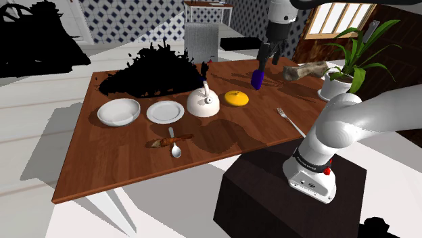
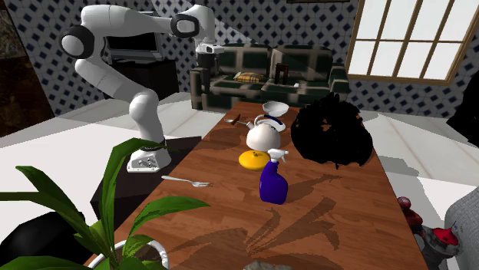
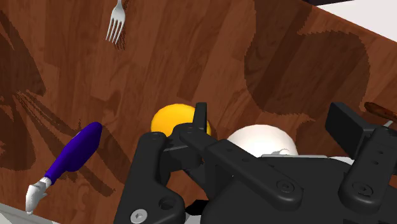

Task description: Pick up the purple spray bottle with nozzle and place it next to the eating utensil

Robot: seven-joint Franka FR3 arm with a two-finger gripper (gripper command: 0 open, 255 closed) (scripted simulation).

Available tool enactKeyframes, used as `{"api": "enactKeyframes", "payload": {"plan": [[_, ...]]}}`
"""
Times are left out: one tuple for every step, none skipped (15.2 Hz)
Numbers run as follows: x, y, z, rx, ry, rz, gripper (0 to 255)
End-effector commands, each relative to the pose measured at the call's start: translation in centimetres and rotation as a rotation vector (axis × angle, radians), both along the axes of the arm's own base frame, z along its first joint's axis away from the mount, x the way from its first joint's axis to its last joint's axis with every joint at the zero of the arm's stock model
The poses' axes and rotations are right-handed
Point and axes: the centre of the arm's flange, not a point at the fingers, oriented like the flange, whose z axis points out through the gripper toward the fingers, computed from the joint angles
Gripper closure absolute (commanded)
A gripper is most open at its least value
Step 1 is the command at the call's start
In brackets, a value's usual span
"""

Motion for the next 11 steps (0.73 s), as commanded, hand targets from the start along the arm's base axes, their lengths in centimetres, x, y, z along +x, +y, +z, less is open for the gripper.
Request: {"api": "enactKeyframes", "payload": {"plan": [[0.0,0.0,0.0,0.0,0.0,0.0,0],[0.7,-1.1,-0.3,0.001,-0.002,-0.008,0],[1.3,-2.2,-0.6,0.001,-0.004,-0.016,0],[1.9,-3.3,-0.8,0.002,-0.006,-0.024,0],[2.6,-4.5,-1.1,0.003,-0.008,-0.032,0],[3.2,-5.6,-1.4,0.003,-0.009,-0.04,0],[3.8,-6.7,-1.7,0.004,-0.011,-0.048,0],[4.4,-7.9,-1.9,0.005,-0.013,-0.056,0],[5.0,-9.0,-2.2,0.005,-0.015,-0.064,0],[5.6,-10.2,-2.5,0.006,-0.017,-0.072,0],[6.2,-11.3,-2.8,0.007,-0.019,-0.08,0]]}}
